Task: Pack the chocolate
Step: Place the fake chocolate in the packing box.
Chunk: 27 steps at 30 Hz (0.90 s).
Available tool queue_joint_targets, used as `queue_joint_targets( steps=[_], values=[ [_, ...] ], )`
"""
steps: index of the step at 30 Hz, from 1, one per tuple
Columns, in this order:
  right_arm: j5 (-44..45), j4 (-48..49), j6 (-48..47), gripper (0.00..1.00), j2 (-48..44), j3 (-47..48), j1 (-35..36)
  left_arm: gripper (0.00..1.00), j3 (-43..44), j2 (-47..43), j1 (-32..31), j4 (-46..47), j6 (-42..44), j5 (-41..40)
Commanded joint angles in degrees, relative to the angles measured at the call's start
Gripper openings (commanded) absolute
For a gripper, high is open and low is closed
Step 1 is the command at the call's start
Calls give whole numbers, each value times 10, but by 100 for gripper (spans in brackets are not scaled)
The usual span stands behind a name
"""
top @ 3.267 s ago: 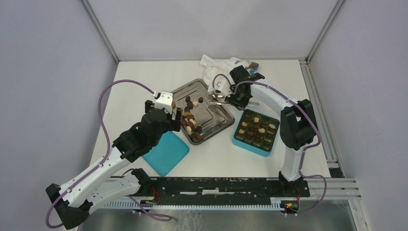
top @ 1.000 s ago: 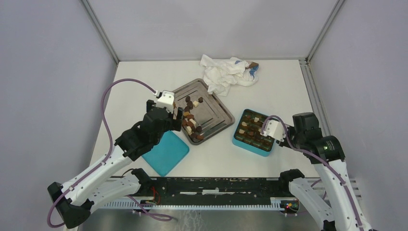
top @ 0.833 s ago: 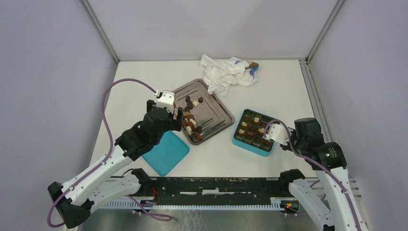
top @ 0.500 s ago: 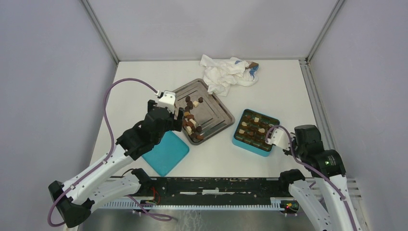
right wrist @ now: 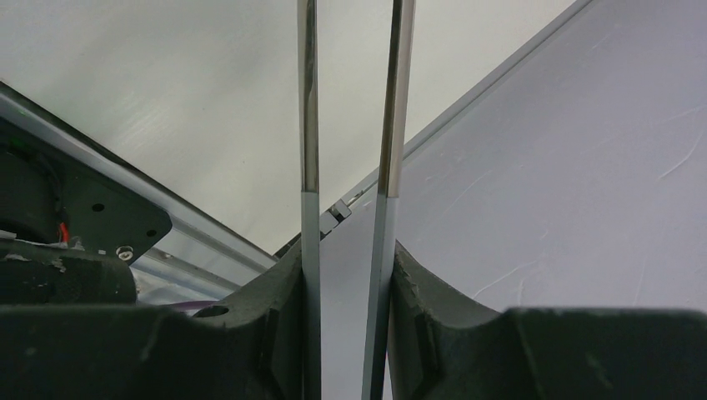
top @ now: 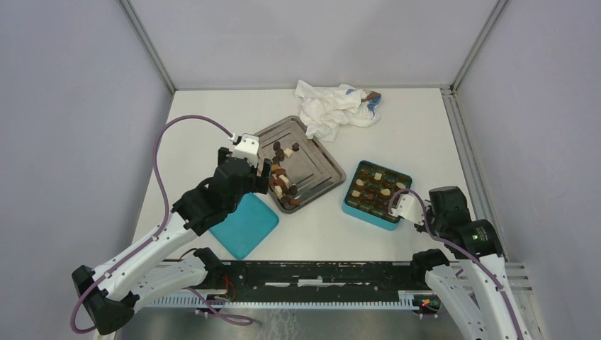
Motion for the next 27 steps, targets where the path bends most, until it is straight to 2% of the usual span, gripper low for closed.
queue_joint_targets(
  steps=[1, 18, 27],
  values=[
    [0, 18, 11, 14, -7, -6, -2, 94, 2, 2, 3, 22, 25, 5],
    [-17, 18, 11, 19, -1, -24, -2, 94, 2, 4, 2, 22, 26, 3],
    [-18, 18, 11, 36, 6, -11, -2, 94, 2, 4, 3, 22, 26, 3]
  ],
)
